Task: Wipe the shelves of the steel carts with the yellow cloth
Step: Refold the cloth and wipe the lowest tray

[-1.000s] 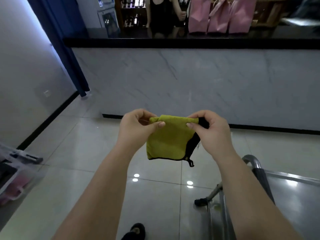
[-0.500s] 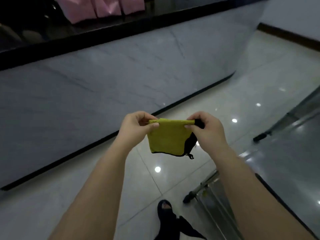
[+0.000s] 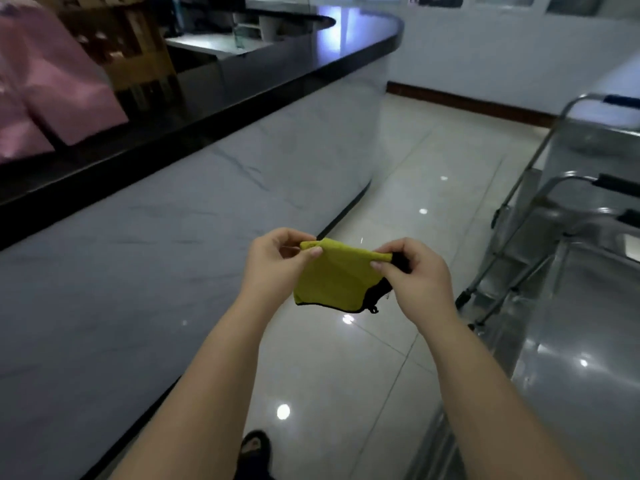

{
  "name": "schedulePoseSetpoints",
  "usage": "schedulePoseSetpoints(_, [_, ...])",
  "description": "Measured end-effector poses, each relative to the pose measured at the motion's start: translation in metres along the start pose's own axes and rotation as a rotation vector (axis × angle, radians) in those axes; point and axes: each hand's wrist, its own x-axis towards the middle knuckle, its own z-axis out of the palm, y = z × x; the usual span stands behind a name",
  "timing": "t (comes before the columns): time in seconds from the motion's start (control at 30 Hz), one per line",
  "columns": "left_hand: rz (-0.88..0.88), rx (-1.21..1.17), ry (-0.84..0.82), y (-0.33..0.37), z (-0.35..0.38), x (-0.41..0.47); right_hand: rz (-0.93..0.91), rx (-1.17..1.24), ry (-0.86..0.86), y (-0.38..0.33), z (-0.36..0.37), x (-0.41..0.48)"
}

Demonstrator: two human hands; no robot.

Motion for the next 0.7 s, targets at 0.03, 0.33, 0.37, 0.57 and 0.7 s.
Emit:
schedulePoseSetpoints(0.03, [0.019, 0.009, -0.024, 0.001, 0.010, 0.024, 0.010, 0.005, 0.036, 0.005, 0.000, 0.018])
schedulePoseSetpoints(0.33, [0.173, -0.023, -0.493, 0.010, 0.144, 0.230, 0.128, -0.030, 0.485, 0.060, -0.037, 0.151])
schedulePoseSetpoints(0.37, [0.180, -0.028, -0.557, 0.012, 0.165, 0.247, 0.156, -0.033, 0.540, 0.067, -0.044, 0.160])
schedulePoseSetpoints(0.57, [0.282, -0.072, -0.859, 0.029, 0.299, 0.299, 0.270, -0.101, 0.812, 0.106, -0.100, 0.191])
schedulePoseSetpoints(0.7, [0.320, -0.013, -1.014, 0.028, 0.385, 0.306, 0.340, -0.203, 0.904, 0.141, -0.150, 0.201])
